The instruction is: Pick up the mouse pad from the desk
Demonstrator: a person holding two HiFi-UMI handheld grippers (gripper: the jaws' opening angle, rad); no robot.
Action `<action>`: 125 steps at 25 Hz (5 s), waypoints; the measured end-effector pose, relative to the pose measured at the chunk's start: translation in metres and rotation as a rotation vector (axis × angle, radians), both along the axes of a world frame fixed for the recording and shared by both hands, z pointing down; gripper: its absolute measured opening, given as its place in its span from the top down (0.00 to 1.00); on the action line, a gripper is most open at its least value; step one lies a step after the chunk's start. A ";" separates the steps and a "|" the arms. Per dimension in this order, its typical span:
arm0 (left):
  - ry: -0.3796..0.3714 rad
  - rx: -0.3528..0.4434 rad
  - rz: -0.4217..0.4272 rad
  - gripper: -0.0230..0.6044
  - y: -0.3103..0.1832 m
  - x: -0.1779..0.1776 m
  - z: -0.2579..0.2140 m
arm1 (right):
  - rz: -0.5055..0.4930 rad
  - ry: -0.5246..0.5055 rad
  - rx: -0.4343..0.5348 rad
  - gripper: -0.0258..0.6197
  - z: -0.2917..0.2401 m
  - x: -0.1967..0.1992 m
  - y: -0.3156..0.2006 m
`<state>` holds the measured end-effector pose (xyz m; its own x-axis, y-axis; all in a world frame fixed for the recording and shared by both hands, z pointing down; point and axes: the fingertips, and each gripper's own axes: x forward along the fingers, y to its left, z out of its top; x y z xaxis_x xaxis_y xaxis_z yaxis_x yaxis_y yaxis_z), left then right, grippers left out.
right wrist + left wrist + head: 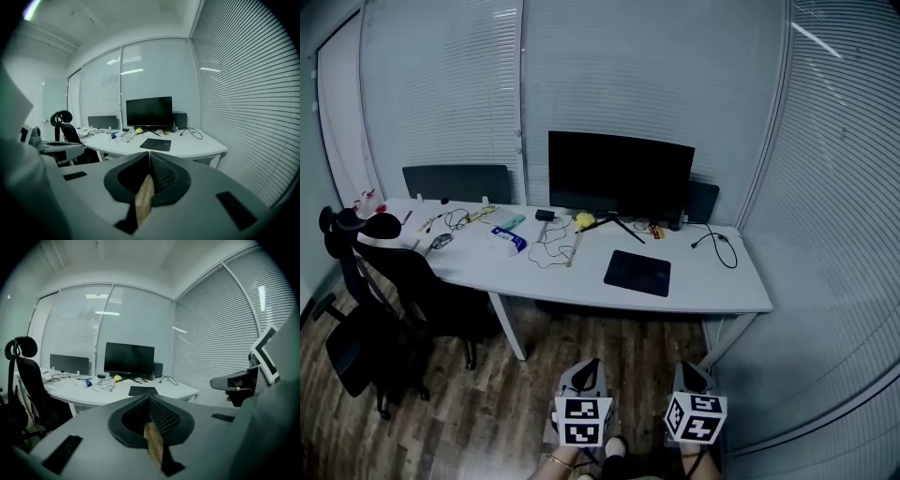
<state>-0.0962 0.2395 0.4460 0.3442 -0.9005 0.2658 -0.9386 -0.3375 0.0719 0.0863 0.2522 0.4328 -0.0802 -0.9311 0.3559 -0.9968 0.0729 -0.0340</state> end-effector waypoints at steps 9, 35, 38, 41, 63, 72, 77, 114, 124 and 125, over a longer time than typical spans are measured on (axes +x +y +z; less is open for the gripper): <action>-0.026 0.003 -0.014 0.94 -0.058 0.015 -0.005 | -0.015 -0.020 -0.016 0.91 0.001 0.018 -0.061; -0.054 0.000 -0.076 0.94 -0.188 0.047 -0.019 | -0.092 -0.052 -0.035 0.91 -0.003 0.052 -0.201; -0.062 -0.007 -0.077 0.94 -0.200 0.055 -0.016 | -0.100 -0.060 -0.044 0.91 0.001 0.058 -0.214; -0.074 -0.014 -0.078 0.93 -0.207 0.060 -0.014 | -0.103 -0.068 -0.050 0.91 0.003 0.063 -0.224; -0.056 -0.064 -0.091 0.94 -0.294 0.052 0.011 | -0.080 -0.059 -0.094 0.91 0.023 0.072 -0.303; -0.060 -0.059 -0.055 0.94 -0.358 0.047 0.007 | -0.051 -0.069 -0.095 0.91 0.020 0.066 -0.358; -0.048 -0.057 -0.036 0.94 -0.389 0.045 0.000 | -0.030 -0.062 -0.097 0.91 0.015 0.065 -0.384; -0.047 -0.132 0.007 0.94 -0.522 0.035 0.017 | 0.002 -0.042 -0.152 0.91 0.017 0.057 -0.515; -0.049 -0.182 0.004 0.94 -0.516 0.049 0.034 | -0.021 -0.039 -0.197 0.91 0.032 0.065 -0.512; -0.050 -0.184 0.002 0.94 -0.517 0.050 0.036 | -0.023 -0.039 -0.202 0.91 0.034 0.067 -0.512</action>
<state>-0.0464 -0.2771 0.4817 0.3285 -0.8343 0.4428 -0.9417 -0.3252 0.0859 0.1532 -0.2594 0.4663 -0.1180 -0.8388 0.5316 -0.9926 0.0835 -0.0885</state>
